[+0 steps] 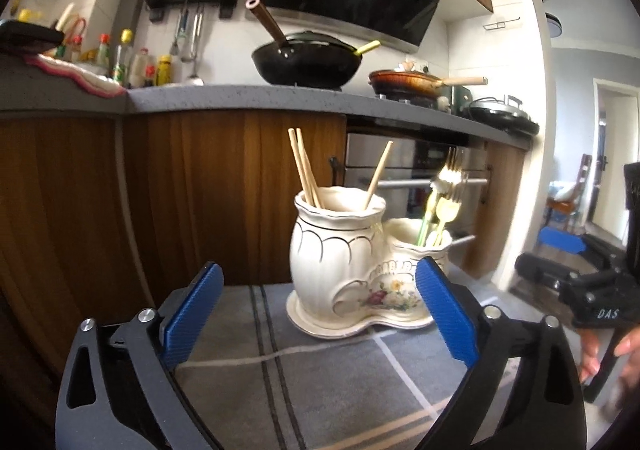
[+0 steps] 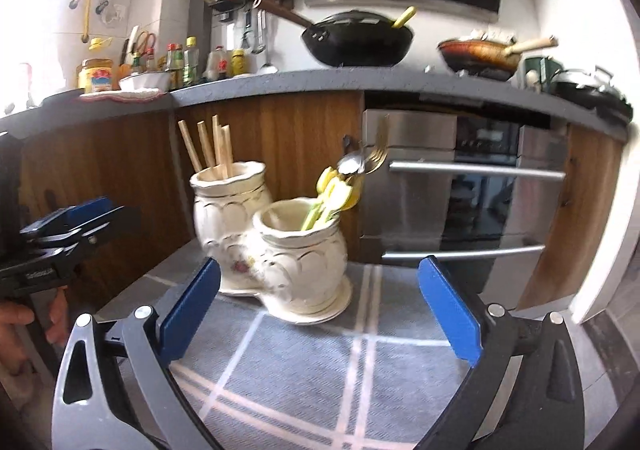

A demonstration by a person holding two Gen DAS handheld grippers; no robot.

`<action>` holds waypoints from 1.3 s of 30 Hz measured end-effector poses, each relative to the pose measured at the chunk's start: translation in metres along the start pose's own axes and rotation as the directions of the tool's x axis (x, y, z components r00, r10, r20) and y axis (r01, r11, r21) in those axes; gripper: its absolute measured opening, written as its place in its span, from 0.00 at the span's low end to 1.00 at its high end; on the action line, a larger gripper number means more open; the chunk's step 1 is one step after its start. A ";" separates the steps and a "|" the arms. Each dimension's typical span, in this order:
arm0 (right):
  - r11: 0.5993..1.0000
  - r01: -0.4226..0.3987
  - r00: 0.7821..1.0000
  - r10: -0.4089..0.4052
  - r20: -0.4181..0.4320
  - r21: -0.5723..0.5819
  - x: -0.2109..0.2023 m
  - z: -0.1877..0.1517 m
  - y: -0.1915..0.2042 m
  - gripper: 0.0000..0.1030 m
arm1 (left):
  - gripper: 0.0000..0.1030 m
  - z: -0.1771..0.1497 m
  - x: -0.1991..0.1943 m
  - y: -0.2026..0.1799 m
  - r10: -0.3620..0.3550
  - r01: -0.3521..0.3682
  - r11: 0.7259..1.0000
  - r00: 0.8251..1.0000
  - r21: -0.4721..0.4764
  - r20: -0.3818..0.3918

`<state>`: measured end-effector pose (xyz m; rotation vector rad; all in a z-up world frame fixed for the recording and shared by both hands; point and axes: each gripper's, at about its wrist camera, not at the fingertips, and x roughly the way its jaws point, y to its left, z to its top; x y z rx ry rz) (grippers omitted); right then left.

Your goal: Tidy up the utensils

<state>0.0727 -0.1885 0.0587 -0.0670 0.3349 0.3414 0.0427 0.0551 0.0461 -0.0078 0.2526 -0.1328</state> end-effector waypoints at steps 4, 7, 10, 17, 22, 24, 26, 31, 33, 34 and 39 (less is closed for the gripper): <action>0.999 0.040 0.998 -0.041 0.043 0.015 0.000 -0.008 -0.004 0.95 | 0.95 -0.006 -0.002 -0.002 0.023 -0.024 0.999 0.999 0.024 0.023; 0.998 0.058 0.996 -0.058 0.073 0.002 -0.001 -0.012 -0.001 0.95 | 0.95 -0.011 -0.001 -0.003 0.032 -0.033 0.999 0.999 0.034 0.027; 0.999 0.038 0.995 -0.037 0.097 -0.007 -0.002 -0.014 0.002 0.95 | 0.95 -0.015 -0.001 -0.003 0.043 -0.044 0.999 0.999 0.029 0.033; 0.998 0.061 0.986 -0.055 0.160 -0.035 -0.008 -0.018 0.007 0.95 | 0.95 -0.018 0.000 0.000 0.054 -0.054 0.999 0.998 0.007 0.039; 0.998 0.057 0.984 -0.052 0.170 -0.021 -0.010 -0.020 0.006 0.95 | 0.95 -0.020 0.001 -0.002 0.061 -0.061 0.998 0.997 0.013 0.041; 0.998 0.058 0.984 -0.053 0.169 -0.025 -0.009 -0.020 0.006 0.95 | 0.95 -0.020 0.001 -0.002 0.062 -0.063 0.998 0.997 0.016 0.041; 0.998 0.056 0.984 -0.050 0.169 -0.030 -0.010 -0.020 0.006 0.95 | 0.95 -0.021 0.002 -0.002 0.063 -0.064 0.998 0.997 0.019 0.039; 0.998 0.052 0.983 -0.044 0.177 -0.040 -0.012 -0.020 0.009 0.95 | 0.95 -0.021 0.002 -0.002 0.063 -0.064 0.998 0.997 0.020 0.038; 0.998 0.051 0.983 -0.042 0.178 -0.045 -0.013 -0.020 0.009 0.95 | 0.95 -0.021 0.002 -0.002 0.064 -0.065 0.998 0.997 0.020 0.038; 0.998 0.052 0.983 -0.042 0.178 -0.047 -0.013 -0.020 0.010 0.95 | 0.95 -0.021 0.002 -0.002 0.062 -0.063 0.998 0.997 0.019 0.037; 0.998 0.049 0.983 -0.040 0.179 -0.048 -0.012 -0.020 0.010 0.95 | 0.95 -0.021 0.002 -0.002 0.066 -0.066 0.998 0.997 0.020 0.038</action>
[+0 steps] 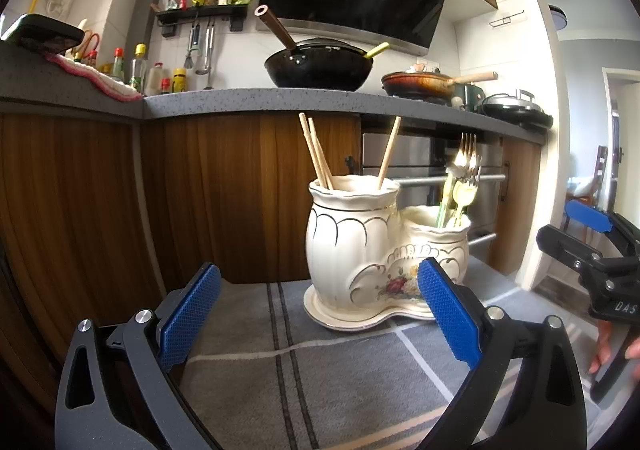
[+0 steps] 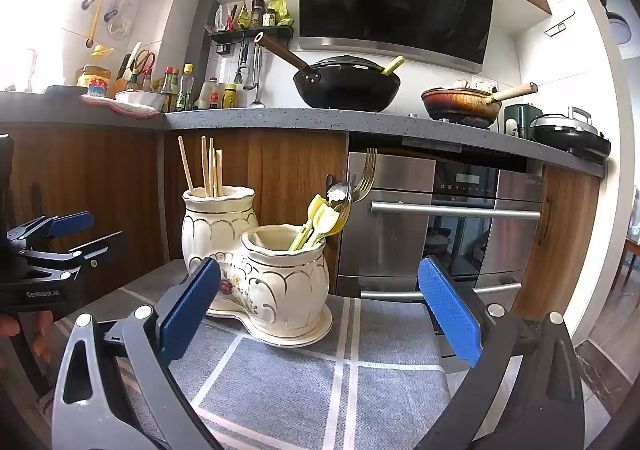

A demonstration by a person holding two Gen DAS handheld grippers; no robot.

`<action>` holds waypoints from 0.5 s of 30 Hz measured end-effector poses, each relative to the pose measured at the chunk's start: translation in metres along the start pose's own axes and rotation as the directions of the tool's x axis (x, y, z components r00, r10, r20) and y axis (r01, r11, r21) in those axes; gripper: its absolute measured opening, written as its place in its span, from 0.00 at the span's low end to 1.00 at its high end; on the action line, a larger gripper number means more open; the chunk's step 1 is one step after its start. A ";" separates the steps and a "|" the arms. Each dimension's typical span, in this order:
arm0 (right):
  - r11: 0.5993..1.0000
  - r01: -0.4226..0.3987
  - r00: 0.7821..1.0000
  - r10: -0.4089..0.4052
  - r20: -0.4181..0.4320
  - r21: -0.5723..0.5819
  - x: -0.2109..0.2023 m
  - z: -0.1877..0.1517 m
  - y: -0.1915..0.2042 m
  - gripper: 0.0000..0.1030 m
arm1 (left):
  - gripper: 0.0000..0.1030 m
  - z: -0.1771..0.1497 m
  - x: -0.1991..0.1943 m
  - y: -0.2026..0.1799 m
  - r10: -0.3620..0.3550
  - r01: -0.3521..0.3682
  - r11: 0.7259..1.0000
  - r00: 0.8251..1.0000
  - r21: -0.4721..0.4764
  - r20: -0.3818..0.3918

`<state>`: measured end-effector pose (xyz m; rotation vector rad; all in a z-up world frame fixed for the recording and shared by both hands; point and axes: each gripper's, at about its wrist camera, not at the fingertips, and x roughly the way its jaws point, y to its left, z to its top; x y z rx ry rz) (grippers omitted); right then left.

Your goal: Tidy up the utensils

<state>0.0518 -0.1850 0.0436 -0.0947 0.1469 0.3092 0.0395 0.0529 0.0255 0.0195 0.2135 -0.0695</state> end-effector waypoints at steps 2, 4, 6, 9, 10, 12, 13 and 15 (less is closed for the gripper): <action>1.000 0.000 1.000 0.000 -0.002 -0.001 0.000 0.000 0.001 0.95 | 0.95 0.000 0.000 0.000 0.003 -0.003 1.000 1.000 -0.001 0.000; 1.000 -0.001 1.000 0.001 -0.005 0.000 0.000 -0.001 0.000 0.95 | 0.95 0.000 0.000 0.001 0.004 -0.004 1.000 1.000 -0.003 -0.001; 1.000 0.000 1.000 0.000 -0.008 0.001 0.001 -0.002 0.000 0.95 | 0.95 0.000 0.001 0.002 0.004 -0.004 1.000 1.000 -0.005 0.000; 1.000 -0.001 1.000 0.001 -0.009 0.006 0.001 -0.002 0.000 0.95 | 0.95 0.000 0.001 0.003 0.007 -0.007 1.000 1.000 -0.008 -0.002; 1.000 -0.002 1.000 0.002 -0.009 0.006 0.002 -0.002 0.000 0.95 | 0.95 0.000 0.001 0.003 0.009 -0.009 1.000 1.000 -0.008 -0.002; 1.000 -0.003 1.000 0.003 -0.008 0.006 0.002 -0.002 0.000 0.95 | 0.95 0.000 0.002 0.003 0.009 -0.009 1.000 1.000 -0.008 -0.002; 1.000 -0.003 1.000 0.003 -0.007 0.007 0.002 -0.002 0.000 0.95 | 0.95 0.000 0.002 0.003 0.007 -0.007 1.000 1.000 -0.008 -0.001; 1.000 -0.007 1.000 0.007 -0.006 0.009 0.002 -0.002 -0.001 0.95 | 0.95 -0.001 0.001 0.002 0.004 -0.004 1.000 1.000 -0.004 0.001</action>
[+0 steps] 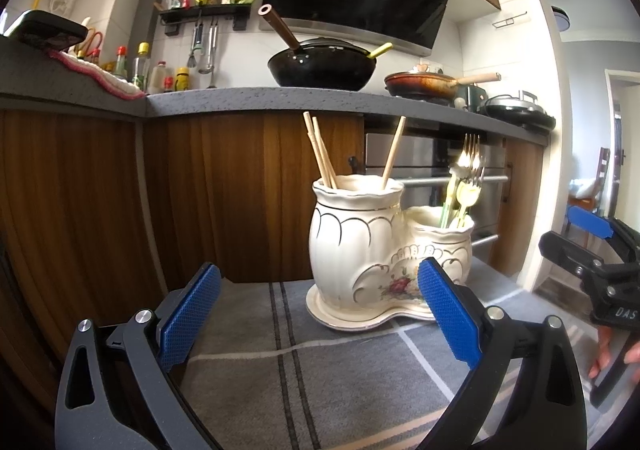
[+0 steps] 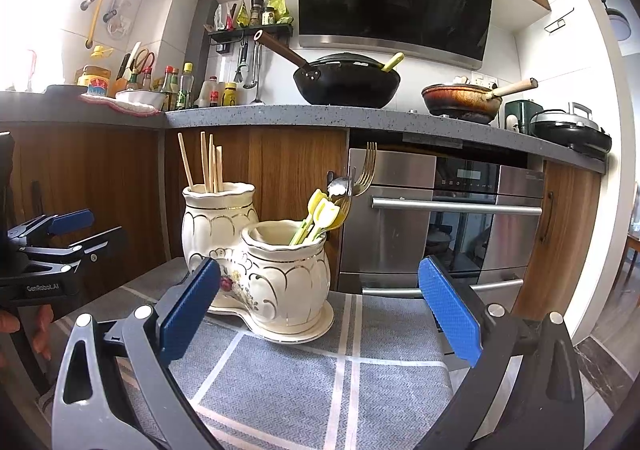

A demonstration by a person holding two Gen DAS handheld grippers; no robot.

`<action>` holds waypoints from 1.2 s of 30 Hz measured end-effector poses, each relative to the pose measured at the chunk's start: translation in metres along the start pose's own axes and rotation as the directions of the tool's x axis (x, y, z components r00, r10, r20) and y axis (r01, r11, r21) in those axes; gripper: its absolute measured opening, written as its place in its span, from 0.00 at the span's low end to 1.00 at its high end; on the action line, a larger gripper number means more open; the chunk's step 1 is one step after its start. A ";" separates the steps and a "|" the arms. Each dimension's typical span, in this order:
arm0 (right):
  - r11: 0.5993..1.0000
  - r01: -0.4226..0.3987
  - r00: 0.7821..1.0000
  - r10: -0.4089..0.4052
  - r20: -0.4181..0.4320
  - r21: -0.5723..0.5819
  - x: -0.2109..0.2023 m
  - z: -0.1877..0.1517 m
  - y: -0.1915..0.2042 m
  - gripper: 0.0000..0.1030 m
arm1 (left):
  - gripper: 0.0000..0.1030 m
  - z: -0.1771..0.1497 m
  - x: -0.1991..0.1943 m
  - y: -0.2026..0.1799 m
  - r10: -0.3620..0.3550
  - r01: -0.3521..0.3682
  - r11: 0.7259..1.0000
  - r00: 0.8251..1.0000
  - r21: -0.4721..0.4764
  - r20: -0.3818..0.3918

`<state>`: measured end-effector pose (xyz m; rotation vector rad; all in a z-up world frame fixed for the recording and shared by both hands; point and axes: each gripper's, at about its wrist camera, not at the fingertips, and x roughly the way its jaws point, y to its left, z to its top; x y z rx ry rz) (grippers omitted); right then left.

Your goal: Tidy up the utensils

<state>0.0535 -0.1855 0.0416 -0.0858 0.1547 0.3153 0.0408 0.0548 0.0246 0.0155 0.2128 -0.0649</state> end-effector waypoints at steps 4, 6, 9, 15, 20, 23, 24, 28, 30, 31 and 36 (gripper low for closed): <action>1.000 -0.005 1.000 0.005 -0.006 0.015 0.001 -0.001 -0.003 0.95 | 0.95 0.000 0.000 -0.005 -0.008 0.008 1.000 1.000 0.024 0.003; 1.000 -0.005 1.000 0.005 -0.013 0.020 0.002 -0.001 -0.004 0.95 | 0.95 0.000 0.000 -0.005 -0.010 0.010 1.000 1.000 0.028 0.005; 1.000 -0.009 1.000 0.009 -0.018 0.018 0.004 -0.001 -0.003 0.95 | 0.95 0.000 0.000 -0.005 -0.005 0.005 1.000 1.000 0.021 0.004; 1.000 -0.011 1.000 0.011 -0.027 0.020 0.005 -0.002 -0.003 0.95 | 0.95 0.000 -0.002 -0.006 -0.002 0.002 1.000 1.000 0.021 0.010; 1.000 -0.007 1.000 0.007 -0.027 0.013 0.006 -0.002 -0.003 0.95 | 0.95 -0.001 -0.002 -0.007 -0.002 0.002 1.000 1.000 0.020 0.006; 1.000 -0.005 1.000 0.005 -0.027 0.018 0.006 -0.002 -0.004 0.95 | 0.95 0.000 -0.003 -0.006 -0.002 0.002 1.000 1.000 0.020 0.007; 1.000 -0.004 1.000 0.005 -0.028 0.020 0.007 -0.003 -0.005 0.95 | 0.95 0.000 -0.002 -0.007 -0.001 0.001 1.000 1.000 0.021 0.006; 1.000 -0.003 0.999 0.004 -0.035 0.018 0.008 -0.003 -0.004 0.95 | 0.95 0.000 -0.003 -0.007 0.000 0.000 1.000 1.000 0.019 0.005; 1.000 -0.002 0.999 0.002 -0.034 0.018 0.008 -0.003 -0.004 0.95 | 0.95 0.000 -0.003 -0.006 0.000 0.000 1.000 1.000 0.019 0.007; 1.000 0.001 0.999 0.000 -0.034 0.019 0.008 -0.003 -0.004 0.95 | 0.95 0.000 -0.003 -0.006 0.000 0.000 1.000 1.000 0.020 0.007; 1.000 0.004 1.000 -0.003 -0.030 0.019 0.007 -0.003 -0.004 0.95 | 0.95 0.000 -0.003 -0.006 0.000 0.000 1.000 1.000 0.019 0.004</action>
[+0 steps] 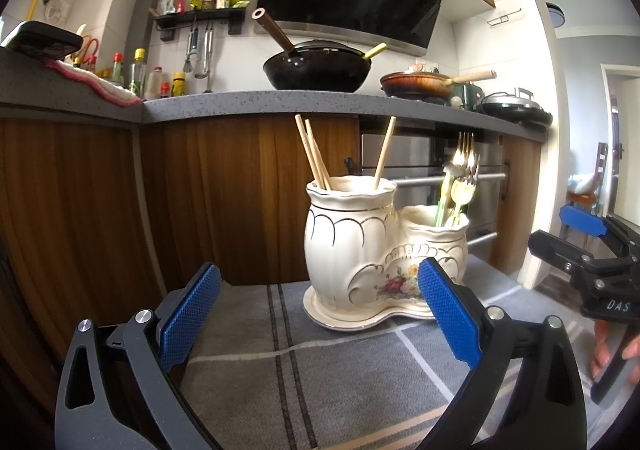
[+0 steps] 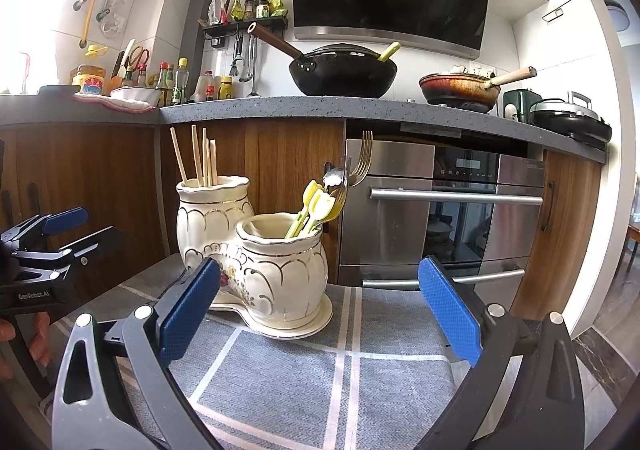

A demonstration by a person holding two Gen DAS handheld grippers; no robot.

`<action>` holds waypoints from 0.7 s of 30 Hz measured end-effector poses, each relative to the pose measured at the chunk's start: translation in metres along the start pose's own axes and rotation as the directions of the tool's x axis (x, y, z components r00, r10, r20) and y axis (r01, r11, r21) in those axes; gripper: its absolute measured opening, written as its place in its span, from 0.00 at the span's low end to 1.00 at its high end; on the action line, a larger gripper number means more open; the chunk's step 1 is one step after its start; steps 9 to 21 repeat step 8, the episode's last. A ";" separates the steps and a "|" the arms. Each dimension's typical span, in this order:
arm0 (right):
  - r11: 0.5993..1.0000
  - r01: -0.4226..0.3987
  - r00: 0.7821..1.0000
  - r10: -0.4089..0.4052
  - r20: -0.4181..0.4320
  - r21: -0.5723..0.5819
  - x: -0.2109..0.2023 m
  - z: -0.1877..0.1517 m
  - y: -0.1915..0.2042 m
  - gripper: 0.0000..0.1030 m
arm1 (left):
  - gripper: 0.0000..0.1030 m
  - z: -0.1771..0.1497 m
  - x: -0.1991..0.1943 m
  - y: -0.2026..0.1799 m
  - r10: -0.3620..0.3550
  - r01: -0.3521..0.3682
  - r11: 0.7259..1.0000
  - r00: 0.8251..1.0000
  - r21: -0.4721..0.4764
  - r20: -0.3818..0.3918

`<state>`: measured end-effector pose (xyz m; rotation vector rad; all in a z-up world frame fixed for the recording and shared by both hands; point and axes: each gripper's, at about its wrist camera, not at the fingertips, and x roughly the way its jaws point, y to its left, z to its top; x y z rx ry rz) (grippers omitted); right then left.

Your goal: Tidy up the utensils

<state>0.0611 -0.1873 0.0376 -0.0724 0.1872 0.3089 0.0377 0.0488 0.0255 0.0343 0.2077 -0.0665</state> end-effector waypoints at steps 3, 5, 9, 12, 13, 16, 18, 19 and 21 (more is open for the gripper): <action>1.000 0.000 1.000 0.000 -0.002 0.002 0.000 0.000 0.000 0.95 | 0.95 0.000 0.001 0.001 0.009 -0.009 1.000 1.000 -0.002 -0.006; 1.000 0.000 1.000 0.000 -0.005 0.004 0.000 0.000 0.000 0.95 | 0.95 0.000 0.003 0.002 0.012 -0.012 1.000 1.000 -0.009 -0.021; 1.000 0.000 1.000 0.000 -0.004 0.003 0.000 0.000 0.000 0.95 | 0.95 0.000 0.004 0.002 0.011 -0.012 1.000 1.000 -0.008 -0.023; 1.000 0.000 1.000 0.000 -0.004 0.003 0.000 0.000 0.000 0.95 | 0.95 0.000 0.004 0.002 0.011 -0.012 1.000 1.000 -0.008 -0.023; 1.000 0.000 1.000 0.000 -0.004 0.003 0.000 0.000 0.000 0.95 | 0.95 0.000 0.004 0.002 0.011 -0.012 1.000 1.000 -0.008 -0.023; 1.000 0.000 1.000 0.000 -0.004 0.003 0.000 0.000 0.000 0.95 | 0.95 0.000 0.004 0.002 0.011 -0.012 1.000 1.000 -0.008 -0.023; 1.000 0.000 1.000 0.000 -0.004 0.003 0.000 0.000 0.000 0.95 | 0.95 0.000 0.004 0.002 0.011 -0.012 1.000 1.000 -0.008 -0.023; 1.000 0.000 1.000 0.000 -0.004 0.003 0.000 0.000 0.000 0.95 | 0.95 0.000 0.004 0.002 0.011 -0.012 1.000 1.000 -0.008 -0.023; 1.000 0.000 1.000 0.000 -0.004 0.003 0.000 0.000 0.000 0.95 | 0.95 0.000 0.004 0.002 0.011 -0.012 1.000 1.000 -0.008 -0.023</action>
